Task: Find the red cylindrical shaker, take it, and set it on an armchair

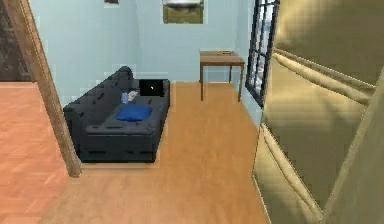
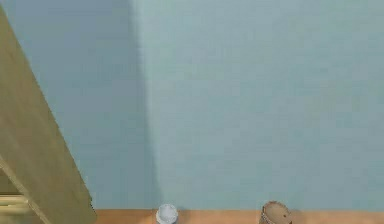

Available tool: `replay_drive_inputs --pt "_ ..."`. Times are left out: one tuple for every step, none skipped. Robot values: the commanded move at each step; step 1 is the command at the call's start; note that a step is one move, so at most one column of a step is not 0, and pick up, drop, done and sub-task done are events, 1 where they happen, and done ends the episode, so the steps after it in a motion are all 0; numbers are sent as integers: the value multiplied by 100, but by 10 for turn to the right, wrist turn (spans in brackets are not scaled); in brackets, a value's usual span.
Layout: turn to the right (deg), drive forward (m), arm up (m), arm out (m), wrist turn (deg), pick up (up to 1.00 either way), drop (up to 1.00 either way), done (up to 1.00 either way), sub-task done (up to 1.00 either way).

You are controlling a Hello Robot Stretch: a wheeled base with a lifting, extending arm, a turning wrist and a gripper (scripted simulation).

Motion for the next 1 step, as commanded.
replay_drive_inputs --pt "270 0 0 0 0 0 0 0 0"
